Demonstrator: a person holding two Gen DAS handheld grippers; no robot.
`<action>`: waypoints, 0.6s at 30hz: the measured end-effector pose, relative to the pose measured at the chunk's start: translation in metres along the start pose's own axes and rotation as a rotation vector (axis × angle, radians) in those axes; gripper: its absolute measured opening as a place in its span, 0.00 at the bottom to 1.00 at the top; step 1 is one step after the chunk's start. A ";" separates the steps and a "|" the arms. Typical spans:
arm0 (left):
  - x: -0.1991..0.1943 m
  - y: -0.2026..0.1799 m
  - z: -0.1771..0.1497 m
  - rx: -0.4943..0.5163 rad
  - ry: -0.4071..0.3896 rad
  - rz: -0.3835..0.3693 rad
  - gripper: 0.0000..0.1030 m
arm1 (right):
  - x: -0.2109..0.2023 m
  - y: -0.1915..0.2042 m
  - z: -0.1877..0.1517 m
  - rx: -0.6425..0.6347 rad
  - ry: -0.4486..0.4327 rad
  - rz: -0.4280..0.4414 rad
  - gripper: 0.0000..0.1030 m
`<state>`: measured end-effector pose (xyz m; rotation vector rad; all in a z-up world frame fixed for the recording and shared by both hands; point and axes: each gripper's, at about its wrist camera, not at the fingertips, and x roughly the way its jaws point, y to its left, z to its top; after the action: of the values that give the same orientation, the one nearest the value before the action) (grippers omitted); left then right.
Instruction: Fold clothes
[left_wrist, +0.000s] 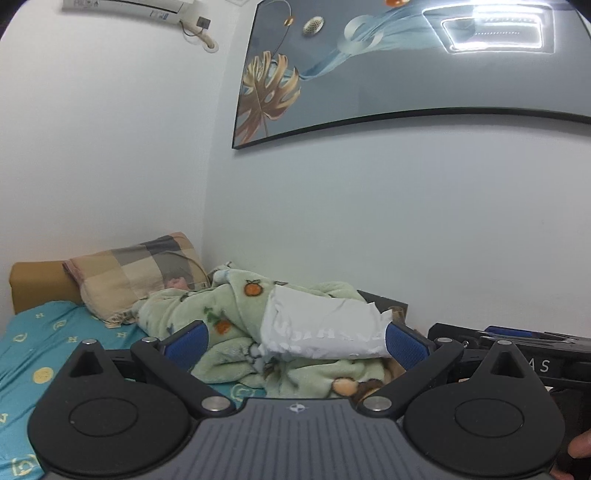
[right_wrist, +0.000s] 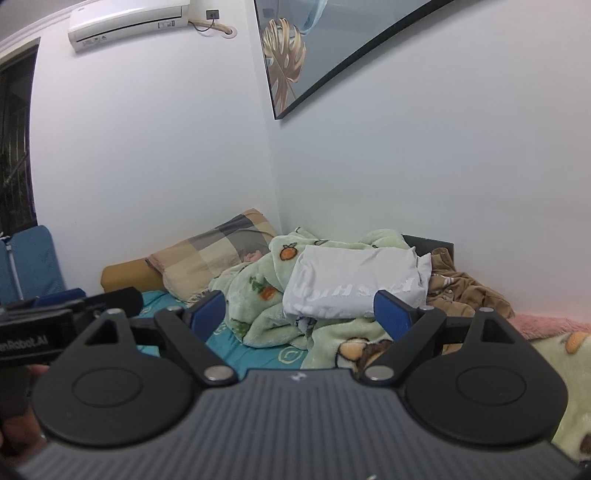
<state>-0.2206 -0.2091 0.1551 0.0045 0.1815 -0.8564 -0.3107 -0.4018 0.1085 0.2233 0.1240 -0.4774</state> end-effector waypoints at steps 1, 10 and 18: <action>-0.005 0.002 -0.003 -0.004 -0.003 -0.001 1.00 | -0.003 0.002 -0.003 0.005 -0.004 0.000 0.86; -0.012 0.005 -0.016 0.004 0.013 0.035 1.00 | -0.004 0.012 -0.016 -0.014 0.002 0.000 0.86; -0.009 0.007 -0.018 -0.002 0.025 0.038 1.00 | 0.001 0.015 -0.018 -0.025 0.013 -0.004 0.86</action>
<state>-0.2239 -0.1962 0.1384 0.0164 0.2048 -0.8188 -0.3038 -0.3853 0.0940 0.2021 0.1435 -0.4784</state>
